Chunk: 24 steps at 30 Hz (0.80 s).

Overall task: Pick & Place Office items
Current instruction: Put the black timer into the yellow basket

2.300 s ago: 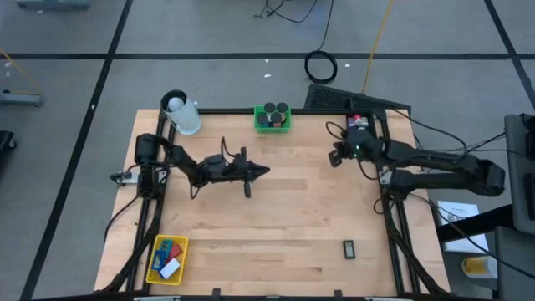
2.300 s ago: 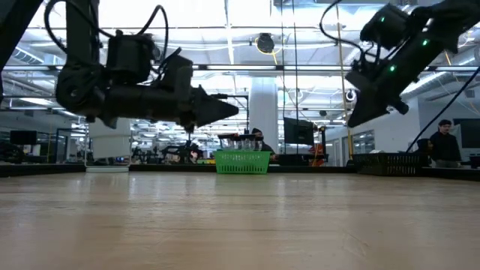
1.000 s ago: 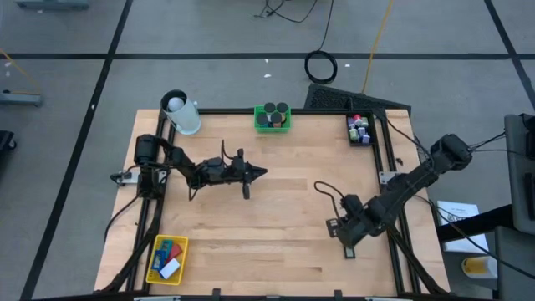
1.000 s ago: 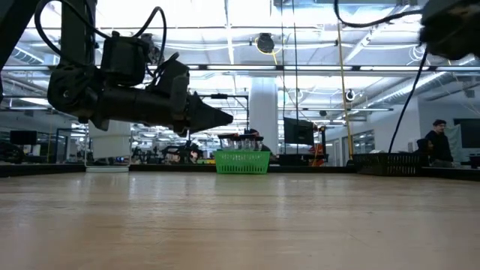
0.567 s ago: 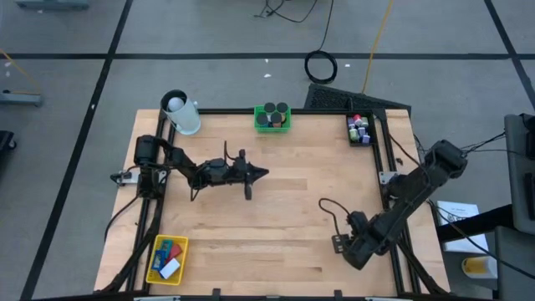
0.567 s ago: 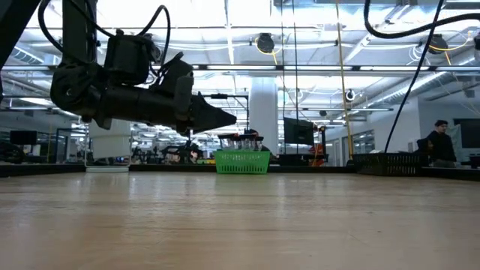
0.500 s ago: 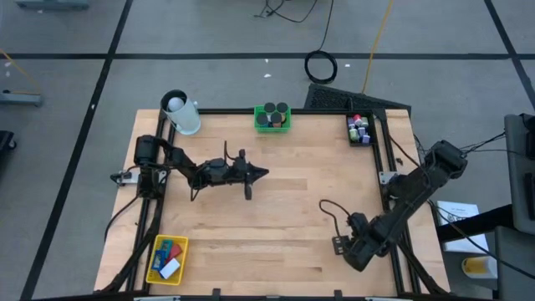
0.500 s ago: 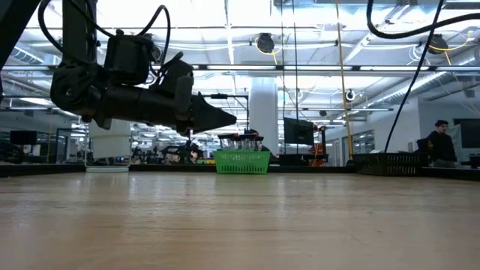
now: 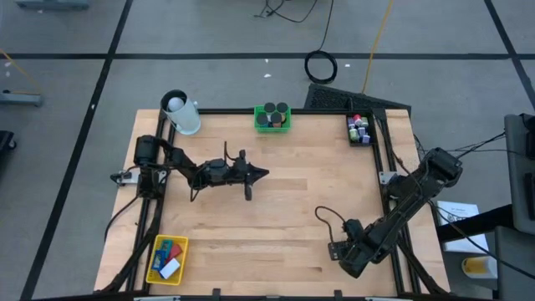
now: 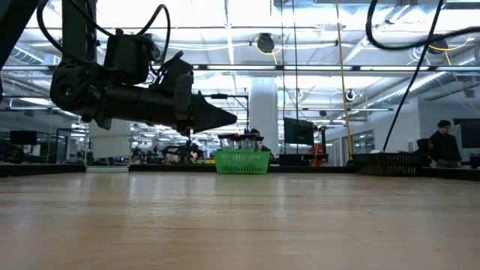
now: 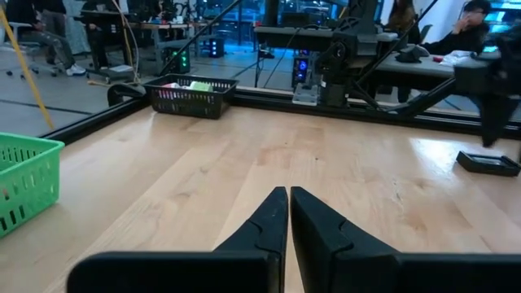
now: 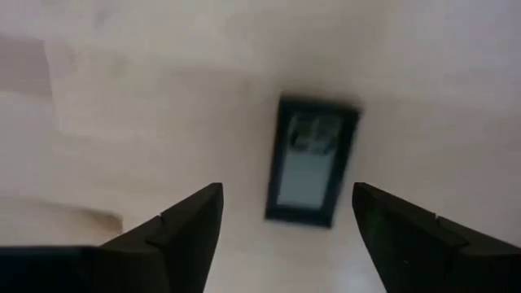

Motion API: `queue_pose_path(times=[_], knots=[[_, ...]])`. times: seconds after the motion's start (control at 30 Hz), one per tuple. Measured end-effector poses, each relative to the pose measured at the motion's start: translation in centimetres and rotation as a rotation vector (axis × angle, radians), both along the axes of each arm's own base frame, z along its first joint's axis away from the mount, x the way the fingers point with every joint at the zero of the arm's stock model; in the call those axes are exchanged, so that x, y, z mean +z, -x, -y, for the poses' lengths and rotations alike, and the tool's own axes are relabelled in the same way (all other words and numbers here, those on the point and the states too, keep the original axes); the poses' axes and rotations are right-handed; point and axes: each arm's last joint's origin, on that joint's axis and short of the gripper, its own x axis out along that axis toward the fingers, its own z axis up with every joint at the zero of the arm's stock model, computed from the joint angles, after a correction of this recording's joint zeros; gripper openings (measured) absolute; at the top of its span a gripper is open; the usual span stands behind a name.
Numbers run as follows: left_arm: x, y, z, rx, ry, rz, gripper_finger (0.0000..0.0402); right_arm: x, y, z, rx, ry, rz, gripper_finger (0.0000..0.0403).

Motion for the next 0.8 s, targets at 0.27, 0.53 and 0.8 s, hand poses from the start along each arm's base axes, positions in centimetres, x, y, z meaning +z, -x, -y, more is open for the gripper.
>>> queue_pose_path(times=[0.27,0.53,0.8], knots=[[0.1,-0.1,0.0,-0.001,0.001,0.004,0.0021,-2.0,-0.6,-1.0,0.018,-0.037,-0.058,0.0252],[0.0,-0.1,0.0,-0.001,0.002,0.004,0.0021,-2.1,-0.4,-0.7,0.014,-0.004,-0.087,0.02],[0.0,-0.1,0.0,0.0,0.003,0.004,0.0021,-2.1,-0.3,-0.9,0.029,-0.047,-0.118,0.0165]])
